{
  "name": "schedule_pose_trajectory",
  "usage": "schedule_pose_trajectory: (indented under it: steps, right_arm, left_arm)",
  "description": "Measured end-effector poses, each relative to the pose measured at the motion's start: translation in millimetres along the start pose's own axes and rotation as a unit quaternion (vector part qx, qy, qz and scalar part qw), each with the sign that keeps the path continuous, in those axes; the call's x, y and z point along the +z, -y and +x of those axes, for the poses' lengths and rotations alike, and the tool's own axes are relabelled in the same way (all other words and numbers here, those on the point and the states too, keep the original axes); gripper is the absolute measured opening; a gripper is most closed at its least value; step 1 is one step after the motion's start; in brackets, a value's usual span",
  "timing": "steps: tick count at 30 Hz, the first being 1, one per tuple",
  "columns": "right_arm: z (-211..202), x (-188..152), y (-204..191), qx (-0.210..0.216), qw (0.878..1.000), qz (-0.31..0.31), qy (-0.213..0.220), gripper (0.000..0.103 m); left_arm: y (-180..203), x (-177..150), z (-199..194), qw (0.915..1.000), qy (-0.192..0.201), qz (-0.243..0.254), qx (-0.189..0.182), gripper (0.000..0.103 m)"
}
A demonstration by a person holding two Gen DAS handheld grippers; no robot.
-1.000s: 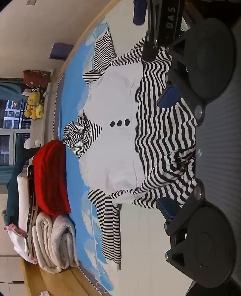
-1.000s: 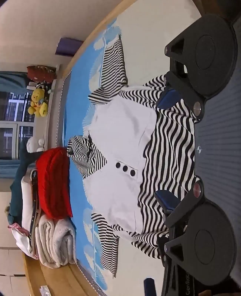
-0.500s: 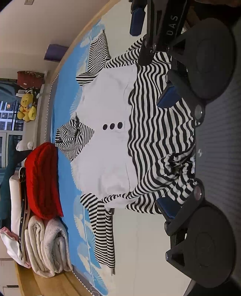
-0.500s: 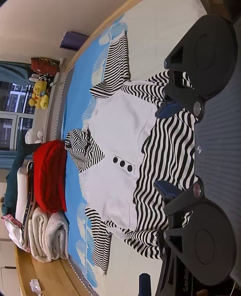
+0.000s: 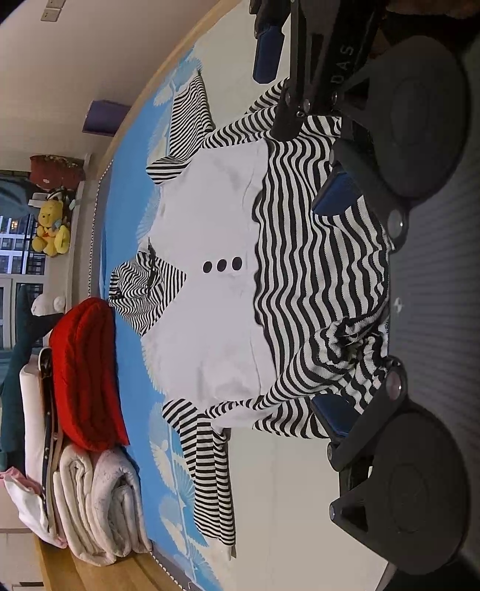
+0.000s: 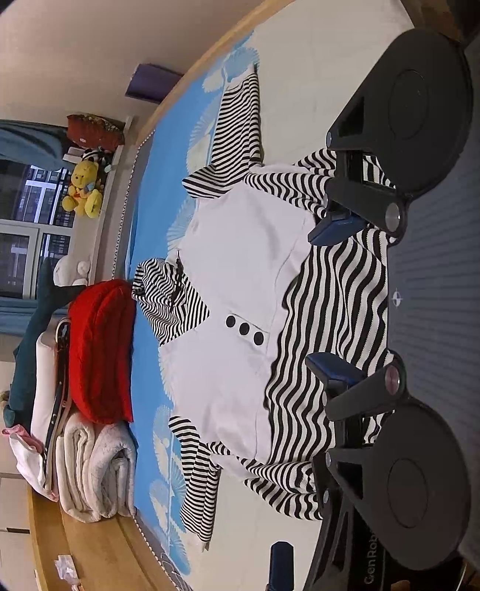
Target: Fold small clothes
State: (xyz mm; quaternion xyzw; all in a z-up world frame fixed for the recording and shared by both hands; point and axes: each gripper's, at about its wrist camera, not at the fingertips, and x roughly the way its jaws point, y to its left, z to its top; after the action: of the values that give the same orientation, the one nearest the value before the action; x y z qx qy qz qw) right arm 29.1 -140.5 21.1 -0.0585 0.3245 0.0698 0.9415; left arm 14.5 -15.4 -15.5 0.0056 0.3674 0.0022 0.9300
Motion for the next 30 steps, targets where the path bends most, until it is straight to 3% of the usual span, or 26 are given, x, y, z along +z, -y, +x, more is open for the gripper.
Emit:
schedule_pose_trajectory:
  steps: [30]
  right_arm:
    - [1.4, 0.4, 0.7, 0.004, 1.000, 0.004, -0.006, 0.066]
  left_arm:
    - [0.4, 0.8, 2.4, 1.0000, -0.006, -0.002, -0.001, 0.102]
